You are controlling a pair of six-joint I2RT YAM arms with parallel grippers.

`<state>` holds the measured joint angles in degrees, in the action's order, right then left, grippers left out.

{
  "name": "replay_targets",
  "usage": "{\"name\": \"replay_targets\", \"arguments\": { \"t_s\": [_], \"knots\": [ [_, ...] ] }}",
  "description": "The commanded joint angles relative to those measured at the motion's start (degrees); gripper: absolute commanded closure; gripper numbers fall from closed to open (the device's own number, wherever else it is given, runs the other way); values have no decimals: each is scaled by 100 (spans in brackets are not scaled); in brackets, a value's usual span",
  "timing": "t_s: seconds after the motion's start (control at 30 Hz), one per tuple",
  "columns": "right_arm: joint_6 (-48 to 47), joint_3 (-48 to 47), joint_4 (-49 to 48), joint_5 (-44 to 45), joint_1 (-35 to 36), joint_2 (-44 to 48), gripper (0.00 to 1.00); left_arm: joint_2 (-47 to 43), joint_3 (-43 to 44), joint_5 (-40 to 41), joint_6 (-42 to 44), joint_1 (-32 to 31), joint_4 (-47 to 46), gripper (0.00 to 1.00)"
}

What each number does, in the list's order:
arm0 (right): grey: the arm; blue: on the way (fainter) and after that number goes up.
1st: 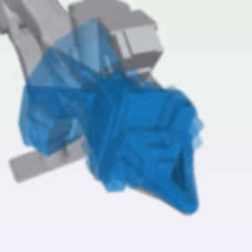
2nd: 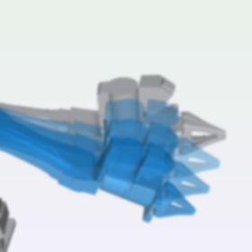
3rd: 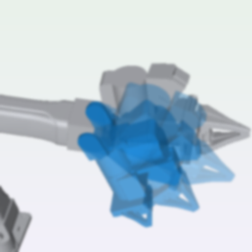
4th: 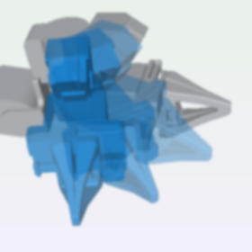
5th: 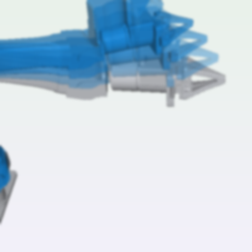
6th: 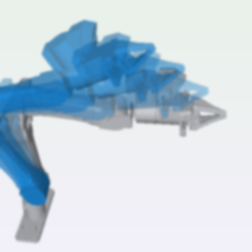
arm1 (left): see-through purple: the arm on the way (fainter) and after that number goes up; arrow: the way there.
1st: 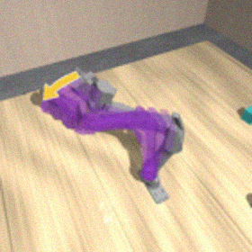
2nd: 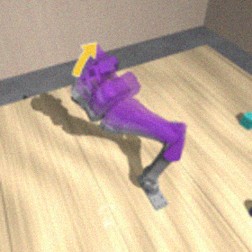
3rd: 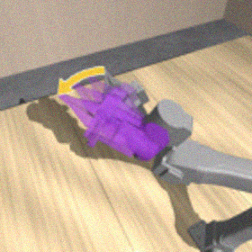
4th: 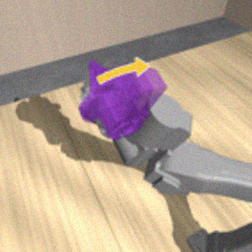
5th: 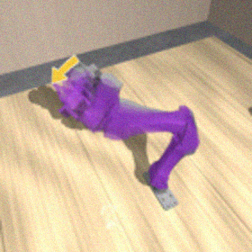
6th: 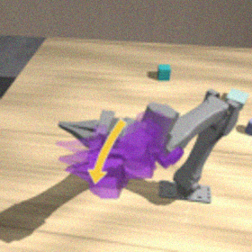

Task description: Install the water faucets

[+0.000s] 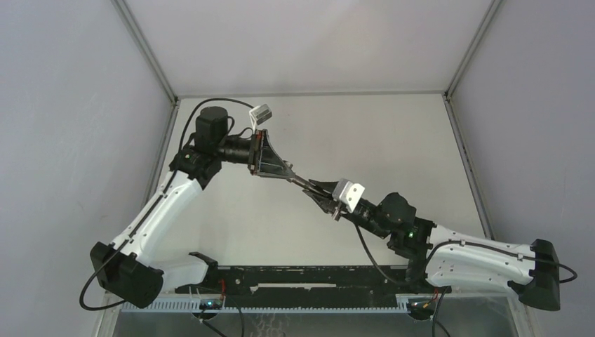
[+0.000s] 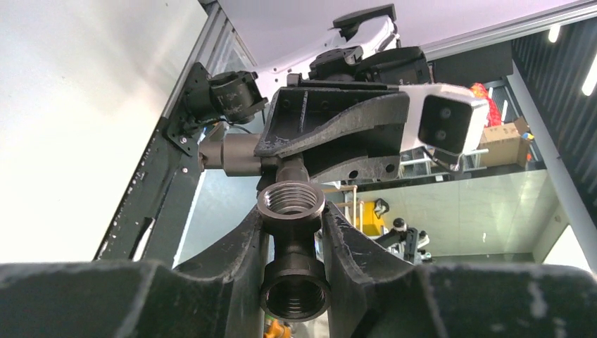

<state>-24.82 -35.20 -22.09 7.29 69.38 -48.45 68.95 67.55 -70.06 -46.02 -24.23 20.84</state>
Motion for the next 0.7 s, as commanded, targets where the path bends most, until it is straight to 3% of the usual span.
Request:
{"name": "replay_targets", "arguments": {
  "t_s": [0.0,0.27,0.53,0.67],
  "knots": [
    [1700,-426,-563,-1271,-405,-121,100,-236,-388,-22,-336,-302,-982,100],
    [4475,-427,-1437,-3275,-1751,-428,100,-646,-847,329,-442,-367,-1989,100],
    [6843,-464,-2880,-4819,-2561,-1078,100,-1025,-1371,594,-651,-419,-3186,100],
    [7954,-796,-3000,-5580,-2931,-1455,100,-1129,-1570,591,-527,-459,-3470,100]
  ]
}}
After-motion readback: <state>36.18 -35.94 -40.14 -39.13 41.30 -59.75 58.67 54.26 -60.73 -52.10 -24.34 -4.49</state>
